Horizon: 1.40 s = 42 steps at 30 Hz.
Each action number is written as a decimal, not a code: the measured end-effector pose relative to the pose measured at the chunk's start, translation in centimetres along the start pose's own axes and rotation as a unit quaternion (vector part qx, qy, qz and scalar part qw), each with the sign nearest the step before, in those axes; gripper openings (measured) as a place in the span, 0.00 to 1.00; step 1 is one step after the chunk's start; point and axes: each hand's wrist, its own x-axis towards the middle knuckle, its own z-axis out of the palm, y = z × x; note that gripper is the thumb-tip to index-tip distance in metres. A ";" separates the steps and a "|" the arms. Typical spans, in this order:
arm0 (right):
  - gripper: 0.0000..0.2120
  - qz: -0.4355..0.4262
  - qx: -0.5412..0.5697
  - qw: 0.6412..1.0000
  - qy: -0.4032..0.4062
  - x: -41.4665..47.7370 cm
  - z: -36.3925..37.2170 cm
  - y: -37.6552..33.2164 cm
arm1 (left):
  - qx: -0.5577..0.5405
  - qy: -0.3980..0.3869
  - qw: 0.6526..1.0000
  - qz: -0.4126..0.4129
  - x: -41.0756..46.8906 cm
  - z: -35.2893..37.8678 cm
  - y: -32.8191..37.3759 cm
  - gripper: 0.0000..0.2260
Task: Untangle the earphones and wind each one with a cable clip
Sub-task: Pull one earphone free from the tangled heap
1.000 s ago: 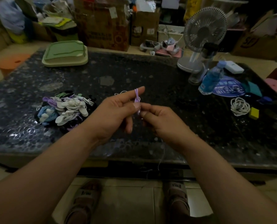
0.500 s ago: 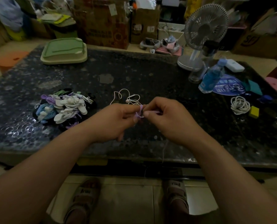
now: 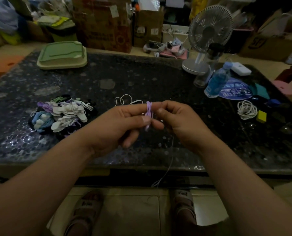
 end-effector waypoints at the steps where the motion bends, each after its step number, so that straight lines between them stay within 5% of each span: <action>1: 0.09 -0.003 -0.021 1.000 -0.002 -0.1 0.4 0.1 | -0.018 0.018 1.000 0.000 0.1 0.0 -0.1 0.17; 12: 0.06 -0.070 -0.191 0.979 -0.008 -1.3 3.8 0.2 | -0.024 0.204 0.978 0.034 1.5 -0.5 -0.8 0.18; 17: 0.12 -0.094 -0.193 0.973 0.088 -0.5 4.2 0.6 | 0.008 0.199 0.979 0.046 1.5 -0.5 -1.0 0.19; 24: 0.17 -0.078 -0.170 0.975 0.122 -0.2 4.2 0.7 | -0.017 0.179 0.982 0.055 1.4 -0.8 -1.0 0.17; 29: 0.17 -0.043 -0.119 0.987 0.098 -0.5 4.6 0.4 | 0.030 0.213 0.973 0.082 1.5 -0.6 -1.2 0.17; 33: 0.14 -0.078 -0.234 0.969 0.031 -0.9 5.6 0.8 | 0.049 0.258 0.961 0.089 1.6 0.0 -1.1 0.18; 42: 0.07 -0.084 -0.270 0.958 0.046 -0.3 0.6 -1.2 | 0.330 0.139 0.931 0.071 1.2 -1.2 -2.6 0.15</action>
